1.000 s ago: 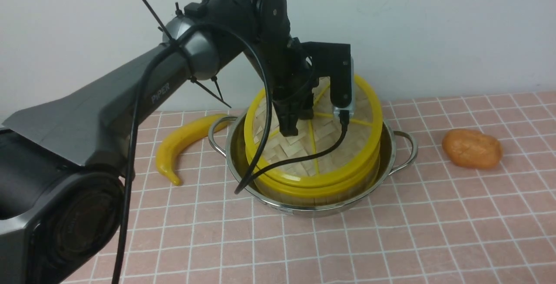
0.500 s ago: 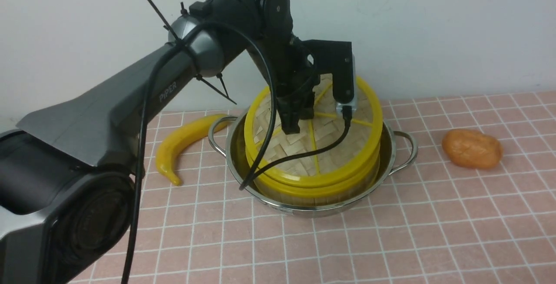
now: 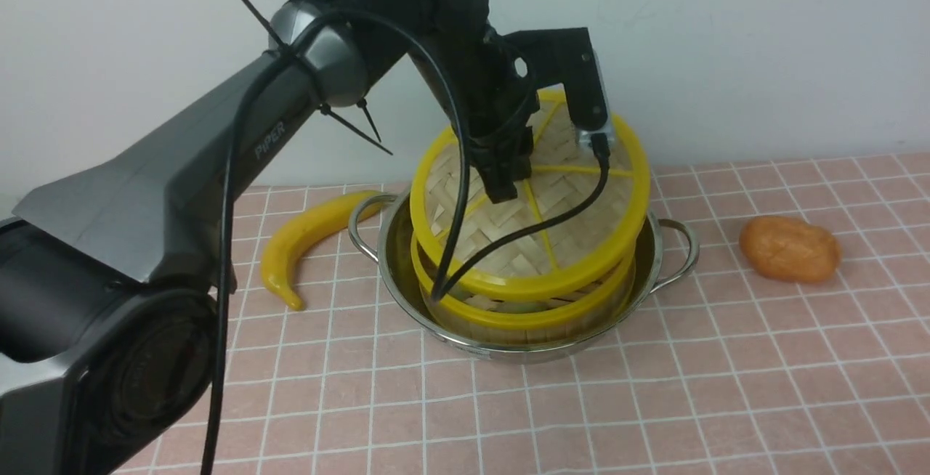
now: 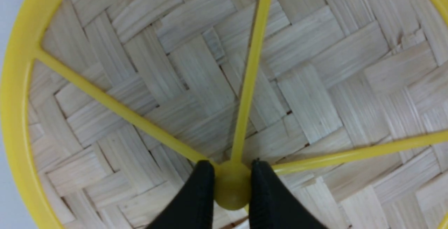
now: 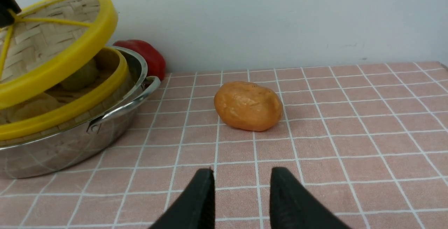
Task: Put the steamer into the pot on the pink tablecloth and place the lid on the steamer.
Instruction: 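Place the yellow bamboo steamer lid onto the steamer in the pot with the left gripper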
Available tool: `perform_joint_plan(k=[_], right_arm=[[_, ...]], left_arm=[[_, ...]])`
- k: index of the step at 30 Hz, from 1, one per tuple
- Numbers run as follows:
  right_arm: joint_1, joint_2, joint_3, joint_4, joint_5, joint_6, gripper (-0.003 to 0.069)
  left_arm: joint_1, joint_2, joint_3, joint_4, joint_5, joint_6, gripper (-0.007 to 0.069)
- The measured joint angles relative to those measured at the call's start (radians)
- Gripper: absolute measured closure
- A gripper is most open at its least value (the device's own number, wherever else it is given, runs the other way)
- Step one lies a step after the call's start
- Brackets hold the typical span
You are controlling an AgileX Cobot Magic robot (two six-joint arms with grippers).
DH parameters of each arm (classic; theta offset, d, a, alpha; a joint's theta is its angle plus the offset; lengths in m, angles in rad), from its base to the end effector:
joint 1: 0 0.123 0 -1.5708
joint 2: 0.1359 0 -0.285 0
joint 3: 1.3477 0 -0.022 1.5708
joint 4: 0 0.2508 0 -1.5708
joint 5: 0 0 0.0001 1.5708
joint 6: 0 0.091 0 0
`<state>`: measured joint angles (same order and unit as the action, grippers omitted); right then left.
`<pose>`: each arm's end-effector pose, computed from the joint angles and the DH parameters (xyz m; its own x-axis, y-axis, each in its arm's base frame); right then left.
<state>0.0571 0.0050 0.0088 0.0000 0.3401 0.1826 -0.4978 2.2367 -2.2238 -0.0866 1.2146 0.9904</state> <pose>0.0540 0.0031 0.1793 -0.2691 0.1665 -0.9486 -0.0083 0.9845 0.1752 0.4280 -0.2410 0.2793 -0.0433 0.9529 -0.3003 0.9438 0.1376 0.3006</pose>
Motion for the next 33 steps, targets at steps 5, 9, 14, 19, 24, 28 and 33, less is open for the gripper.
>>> perform_joint_plan(k=[5, 9, 14, 19, 24, 28, 33], right_arm=[[0.000, 0.000, 0.000, 0.000, 0.000, 0.000, 0.0416], [0.000, 0.000, 0.000, 0.000, 0.000, 0.000, 0.0416], [0.000, 0.000, 0.000, 0.000, 0.000, 0.000, 0.0416], [0.000, 0.000, 0.000, 0.000, 0.000, 0.000, 0.0416], [0.000, 0.000, 0.000, 0.000, 0.000, 0.000, 0.0416], [0.000, 0.000, 0.000, 0.000, 0.000, 0.000, 0.0416], [0.000, 0.000, 0.000, 0.000, 0.000, 0.000, 0.0416]], left_arm=[[0.000, -0.020, 0.040, 0.034, 0.009, -0.080, 0.0508], [0.000, -0.035, 0.053, 0.042, 0.013, -0.093, 0.0508], [0.000, -0.033, 0.055, 0.028, 0.013, -0.058, 0.0508], [0.000, -0.010, 0.055, 0.020, 0.012, -0.048, 0.0508], [0.000, 0.011, 0.055, 0.020, 0.012, -0.046, 0.0508], [0.000, 0.014, 0.055, 0.020, 0.012, -0.035, 0.0508], [0.000, 0.014, 0.055, 0.019, 0.012, -0.028, 0.0508]])
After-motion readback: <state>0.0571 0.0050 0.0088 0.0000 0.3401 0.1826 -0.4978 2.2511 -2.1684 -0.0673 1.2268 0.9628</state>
